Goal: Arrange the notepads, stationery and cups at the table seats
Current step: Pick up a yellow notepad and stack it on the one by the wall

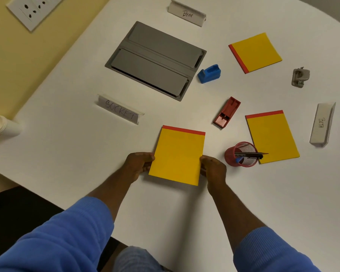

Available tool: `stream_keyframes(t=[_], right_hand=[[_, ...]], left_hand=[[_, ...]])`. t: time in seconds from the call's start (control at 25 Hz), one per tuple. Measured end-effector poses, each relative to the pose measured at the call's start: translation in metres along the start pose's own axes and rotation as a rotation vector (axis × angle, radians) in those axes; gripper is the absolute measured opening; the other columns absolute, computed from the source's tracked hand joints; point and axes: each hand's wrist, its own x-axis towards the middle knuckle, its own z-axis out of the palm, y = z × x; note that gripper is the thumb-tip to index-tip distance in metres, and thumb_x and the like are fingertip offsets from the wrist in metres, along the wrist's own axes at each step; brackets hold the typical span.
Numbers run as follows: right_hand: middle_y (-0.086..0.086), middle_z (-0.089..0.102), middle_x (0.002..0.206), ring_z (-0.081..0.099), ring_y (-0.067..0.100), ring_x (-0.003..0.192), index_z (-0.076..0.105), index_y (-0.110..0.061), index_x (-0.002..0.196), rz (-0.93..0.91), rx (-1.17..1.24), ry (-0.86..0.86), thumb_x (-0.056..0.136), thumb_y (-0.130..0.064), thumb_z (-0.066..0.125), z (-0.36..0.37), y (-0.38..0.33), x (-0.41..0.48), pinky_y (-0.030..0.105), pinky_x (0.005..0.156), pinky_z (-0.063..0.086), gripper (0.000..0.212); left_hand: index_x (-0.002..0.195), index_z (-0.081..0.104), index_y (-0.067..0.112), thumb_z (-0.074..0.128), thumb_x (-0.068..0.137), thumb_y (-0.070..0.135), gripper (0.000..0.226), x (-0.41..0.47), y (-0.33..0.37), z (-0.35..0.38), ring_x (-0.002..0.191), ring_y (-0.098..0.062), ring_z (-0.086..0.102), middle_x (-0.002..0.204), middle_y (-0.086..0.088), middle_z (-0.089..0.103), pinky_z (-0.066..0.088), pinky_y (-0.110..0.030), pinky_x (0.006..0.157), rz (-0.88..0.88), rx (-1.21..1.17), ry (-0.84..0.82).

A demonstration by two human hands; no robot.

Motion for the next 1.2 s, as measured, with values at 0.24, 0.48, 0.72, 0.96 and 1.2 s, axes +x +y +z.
stream_keyframes(t=[0.24,0.48,0.72,0.96,1.2], right_hand=[[0.017,0.076,0.093,0.072,0.031,0.079,0.073,-0.006,0.098,-0.115,-0.101,-0.188,0.090,0.004,0.063,0.012,-0.007,-0.028,0.043,0.073,0.062,0.016],[0.020,0.074,0.098,0.073,0.033,0.080,0.070,-0.005,0.105,-0.181,-0.107,-0.285,0.092,0.000,0.066,0.047,-0.014,-0.053,0.044,0.070,0.063,0.014],[0.024,0.072,0.102,0.071,0.036,0.084,0.068,-0.003,0.110,-0.204,-0.108,-0.383,0.095,0.002,0.062,0.099,-0.021,-0.066,0.043,0.069,0.061,0.017],[0.019,0.071,0.096,0.069,0.036,0.086,0.067,-0.001,0.110,-0.211,-0.065,-0.381,0.095,0.003,0.062,0.167,-0.036,-0.067,0.040,0.066,0.060,0.016],[0.017,0.074,0.098,0.073,0.036,0.089,0.069,0.001,0.109,-0.243,-0.082,-0.405,0.093,0.006,0.063,0.256,-0.060,-0.056,0.040,0.067,0.060,0.017]], left_hand=[[0.103,0.070,0.008,0.065,0.092,-0.001,0.015,-0.029,-0.009,-0.040,0.073,-0.019,0.074,0.079,-0.003,0.077,0.056,-0.030,0.067,0.057,-0.103,0.023],[0.107,0.070,0.006,0.064,0.093,0.001,0.016,-0.048,0.000,-0.078,0.075,-0.019,0.071,0.077,0.001,0.078,0.059,-0.026,0.063,0.187,-0.134,0.057],[0.122,0.068,-0.003,0.065,0.094,0.002,0.028,-0.046,0.021,-0.121,0.083,-0.023,0.070,0.091,-0.007,0.073,0.058,-0.024,0.065,0.325,-0.081,0.191],[0.141,0.057,0.012,0.058,0.101,0.022,0.042,-0.013,0.040,-0.166,0.135,-0.025,0.052,0.146,-0.008,0.056,0.042,-0.035,0.110,0.465,0.307,0.648],[0.157,0.031,0.013,0.047,0.106,0.030,0.056,0.040,0.061,-0.225,0.156,-0.025,0.017,0.168,-0.009,0.020,0.023,-0.041,0.123,0.417,0.494,0.728]])
